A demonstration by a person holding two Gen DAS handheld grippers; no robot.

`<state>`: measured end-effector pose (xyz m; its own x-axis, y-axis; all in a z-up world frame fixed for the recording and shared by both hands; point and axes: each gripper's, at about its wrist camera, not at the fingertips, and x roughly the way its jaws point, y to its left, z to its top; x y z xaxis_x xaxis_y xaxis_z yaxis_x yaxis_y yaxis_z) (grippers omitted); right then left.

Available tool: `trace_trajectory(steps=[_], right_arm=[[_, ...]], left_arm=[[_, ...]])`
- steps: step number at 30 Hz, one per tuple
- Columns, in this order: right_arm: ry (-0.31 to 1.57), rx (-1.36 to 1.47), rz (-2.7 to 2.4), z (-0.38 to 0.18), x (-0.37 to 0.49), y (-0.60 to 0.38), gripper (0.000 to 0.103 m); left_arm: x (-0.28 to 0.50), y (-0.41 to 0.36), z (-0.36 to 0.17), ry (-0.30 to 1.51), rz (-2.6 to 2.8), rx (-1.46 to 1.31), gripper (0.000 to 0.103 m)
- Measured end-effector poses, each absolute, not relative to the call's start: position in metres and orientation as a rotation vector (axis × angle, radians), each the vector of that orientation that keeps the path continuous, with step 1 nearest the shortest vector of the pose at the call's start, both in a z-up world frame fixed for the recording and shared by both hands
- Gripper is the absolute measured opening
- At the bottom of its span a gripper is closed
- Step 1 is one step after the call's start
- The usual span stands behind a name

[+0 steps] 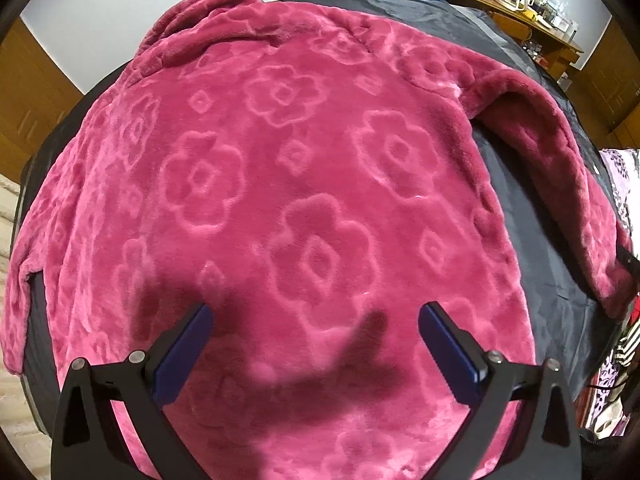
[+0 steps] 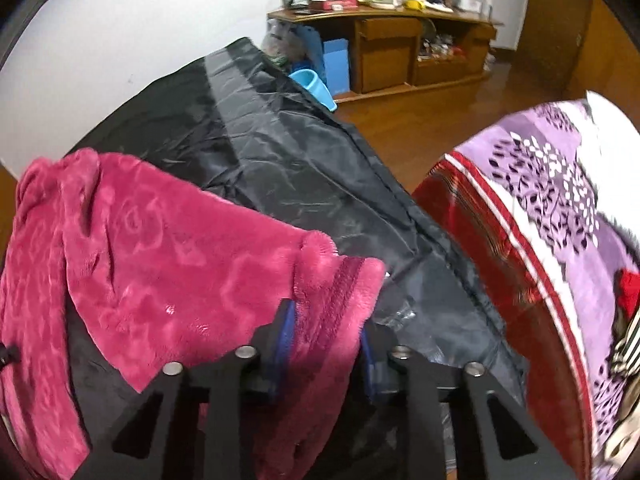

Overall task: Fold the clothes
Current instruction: 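Grasp the robe sleeve cuff with the right gripper, then lift the sleeve and fold it across the robe body with the right gripper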

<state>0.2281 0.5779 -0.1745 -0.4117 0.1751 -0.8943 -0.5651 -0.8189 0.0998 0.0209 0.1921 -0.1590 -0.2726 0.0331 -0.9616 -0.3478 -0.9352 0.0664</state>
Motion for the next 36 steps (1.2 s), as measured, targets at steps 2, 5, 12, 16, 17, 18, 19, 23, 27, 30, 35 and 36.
trace_trajectory(steps=[2,5,12,16,17,18,19,23,27,30,35,36], right_arm=[[0.566,-1.343,2.269,-0.17,0.228,0.579,0.018],[0.653,-1.279,2.307,-0.155,0.228,0.589,0.016],[0.733,-0.997,2.416,-0.081,0.219,0.609,0.014],[0.691,-0.847,2.472,-0.033,0.205,0.614,0.013],[0.681,-0.814,2.485,-0.022,0.201,0.615,0.013],[0.672,-0.783,2.496,-0.011,0.195,0.616,0.013],[0.665,-0.752,2.506,0.0,0.19,0.618,0.013],[0.654,-0.619,2.553,0.043,0.161,0.617,0.012],[0.656,-0.511,2.652,0.083,0.131,0.589,0.012],[0.648,-0.466,2.765,0.109,0.105,0.552,0.012],[0.581,-0.501,2.954,0.124,0.06,0.472,0.011],[0.559,-0.524,2.985,0.123,0.05,0.455,0.011]], left_arm=[[0.022,0.192,-0.159,0.388,2.298,-1.731,0.103],[0.022,0.19,-0.16,0.383,2.304,-1.745,0.103],[0.016,0.178,-0.158,0.357,2.327,-1.76,0.103],[0.013,0.168,-0.155,0.331,2.335,-1.759,0.103],[0.013,0.166,-0.155,0.325,2.336,-1.76,0.103],[0.012,0.164,-0.154,0.319,2.337,-1.761,0.103],[0.011,0.16,-0.153,0.312,2.338,-1.76,0.103],[0.008,0.149,-0.148,0.272,2.342,-1.752,0.103],[0.009,0.135,-0.139,0.204,2.353,-1.74,0.103],[0.005,0.118,-0.135,0.152,2.36,-1.735,0.103],[0.003,0.09,-0.135,0.068,2.382,-1.737,0.103],[0.002,0.084,-0.136,0.053,2.385,-1.738,0.103]])
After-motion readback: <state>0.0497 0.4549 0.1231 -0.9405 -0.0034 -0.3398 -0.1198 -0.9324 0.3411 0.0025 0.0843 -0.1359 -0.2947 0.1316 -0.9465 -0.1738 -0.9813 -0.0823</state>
